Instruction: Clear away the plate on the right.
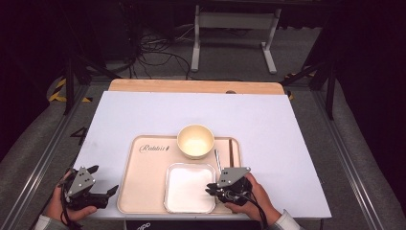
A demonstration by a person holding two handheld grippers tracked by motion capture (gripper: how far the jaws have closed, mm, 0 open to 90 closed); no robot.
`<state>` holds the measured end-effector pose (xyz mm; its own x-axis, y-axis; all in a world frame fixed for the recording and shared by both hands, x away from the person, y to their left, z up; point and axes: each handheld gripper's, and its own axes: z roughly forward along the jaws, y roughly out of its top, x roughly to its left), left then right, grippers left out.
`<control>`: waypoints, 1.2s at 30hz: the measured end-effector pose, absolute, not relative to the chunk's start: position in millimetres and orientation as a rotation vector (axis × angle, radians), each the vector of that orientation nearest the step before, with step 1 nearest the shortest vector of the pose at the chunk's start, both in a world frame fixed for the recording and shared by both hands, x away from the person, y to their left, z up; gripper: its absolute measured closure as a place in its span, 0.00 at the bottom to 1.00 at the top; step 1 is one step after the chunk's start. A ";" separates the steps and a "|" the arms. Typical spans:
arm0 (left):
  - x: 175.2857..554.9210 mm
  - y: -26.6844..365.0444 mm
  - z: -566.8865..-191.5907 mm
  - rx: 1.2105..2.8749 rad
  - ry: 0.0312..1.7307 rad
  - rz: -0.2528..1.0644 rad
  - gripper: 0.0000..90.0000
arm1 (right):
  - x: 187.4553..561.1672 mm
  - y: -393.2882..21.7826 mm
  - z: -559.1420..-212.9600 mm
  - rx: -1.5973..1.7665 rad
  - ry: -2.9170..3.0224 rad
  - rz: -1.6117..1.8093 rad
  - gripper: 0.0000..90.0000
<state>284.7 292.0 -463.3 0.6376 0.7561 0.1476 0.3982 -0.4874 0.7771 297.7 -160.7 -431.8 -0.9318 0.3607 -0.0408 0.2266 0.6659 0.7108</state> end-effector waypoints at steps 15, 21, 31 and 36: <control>287.3 289.8 -463.7 2.134 0.890 0.626 0.07 | 312.7 -186.5 -410.4 0.565 2.541 1.145 0.84; 287.4 289.1 -463.7 2.137 0.888 0.623 0.07 | 318.5 -195.5 -406.0 0.598 2.483 1.127 0.80; 287.6 289.7 -464.0 2.140 0.891 0.622 0.07 | 327.0 -212.1 -403.1 0.654 2.411 1.101 0.71; 287.6 289.8 -463.9 2.140 0.893 0.621 0.07 | 333.3 -225.3 -401.8 0.701 2.367 1.107 0.66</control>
